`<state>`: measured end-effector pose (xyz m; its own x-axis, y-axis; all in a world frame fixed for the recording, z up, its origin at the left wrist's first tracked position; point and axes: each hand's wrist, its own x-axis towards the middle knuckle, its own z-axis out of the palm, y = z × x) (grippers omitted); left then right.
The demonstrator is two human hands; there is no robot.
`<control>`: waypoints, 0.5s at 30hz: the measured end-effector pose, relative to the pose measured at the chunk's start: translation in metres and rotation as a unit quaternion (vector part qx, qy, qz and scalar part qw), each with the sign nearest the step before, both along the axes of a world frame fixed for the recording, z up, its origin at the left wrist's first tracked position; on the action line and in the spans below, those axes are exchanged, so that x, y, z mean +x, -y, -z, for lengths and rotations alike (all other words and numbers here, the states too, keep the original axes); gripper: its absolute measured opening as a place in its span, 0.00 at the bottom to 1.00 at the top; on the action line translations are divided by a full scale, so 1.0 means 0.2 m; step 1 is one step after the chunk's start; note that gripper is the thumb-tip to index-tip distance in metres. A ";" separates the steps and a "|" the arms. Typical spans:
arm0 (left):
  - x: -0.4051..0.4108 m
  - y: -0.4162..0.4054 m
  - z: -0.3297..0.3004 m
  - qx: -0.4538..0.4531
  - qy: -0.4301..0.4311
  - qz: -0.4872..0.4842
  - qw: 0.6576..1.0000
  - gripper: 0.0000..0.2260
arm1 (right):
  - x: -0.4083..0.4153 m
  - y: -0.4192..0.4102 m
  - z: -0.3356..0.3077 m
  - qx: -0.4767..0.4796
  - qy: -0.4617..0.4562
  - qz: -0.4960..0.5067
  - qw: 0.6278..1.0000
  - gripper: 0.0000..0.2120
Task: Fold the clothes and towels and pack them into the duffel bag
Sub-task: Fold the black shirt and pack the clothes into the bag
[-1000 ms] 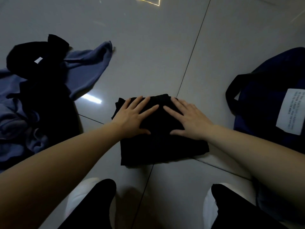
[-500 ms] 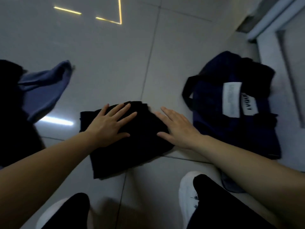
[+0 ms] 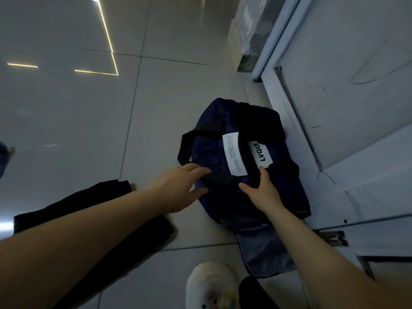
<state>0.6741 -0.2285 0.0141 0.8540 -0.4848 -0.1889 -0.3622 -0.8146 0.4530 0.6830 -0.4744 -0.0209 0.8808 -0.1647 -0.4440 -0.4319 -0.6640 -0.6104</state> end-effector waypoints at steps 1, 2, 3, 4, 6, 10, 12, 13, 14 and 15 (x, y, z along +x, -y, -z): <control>0.03 0.07 0.01 -0.052 -0.008 -0.041 0.998 0.24 | 0.04 -0.01 0.02 0.037 -0.014 0.013 0.999 0.39; 0.06 0.14 0.03 -0.100 -0.014 -0.085 0.991 0.24 | 0.06 -0.03 0.04 0.064 -0.017 0.012 0.998 0.36; 0.09 0.19 0.06 -0.149 -0.021 -0.138 0.979 0.24 | 0.07 -0.07 0.06 0.076 -0.019 -0.009 0.997 0.33; 0.11 0.23 0.09 -0.193 -0.031 -0.195 0.961 0.24 | 0.07 -0.11 0.07 0.075 -0.022 -0.044 0.996 0.31; 0.14 0.27 0.16 -0.246 -0.037 -0.271 0.930 0.24 | 0.05 -0.20 0.08 0.060 -0.037 -0.130 0.989 0.32; 0.15 0.26 0.22 -0.244 0.009 -0.258 0.935 0.20 | -0.02 -0.34 0.04 0.090 -0.059 -0.228 0.968 0.36; 0.14 0.22 0.25 -0.223 0.008 -0.238 0.945 0.19 | -0.08 -0.39 0.02 0.127 -0.094 -0.252 0.955 0.37; 0.13 0.20 0.27 -0.198 -0.001 -0.223 0.955 0.20 | -0.12 -0.41 0.02 0.140 -0.118 -0.268 0.946 0.36; 0.11 0.17 0.30 -0.173 -0.010 -0.212 0.962 0.22 | -0.15 -0.44 0.02 0.147 -0.137 -0.286 0.937 0.36; 0.10 0.14 0.32 -0.153 -0.015 -0.214 0.965 0.25 | -0.18 -0.45 0.03 0.151 -0.141 -0.299 0.932 0.34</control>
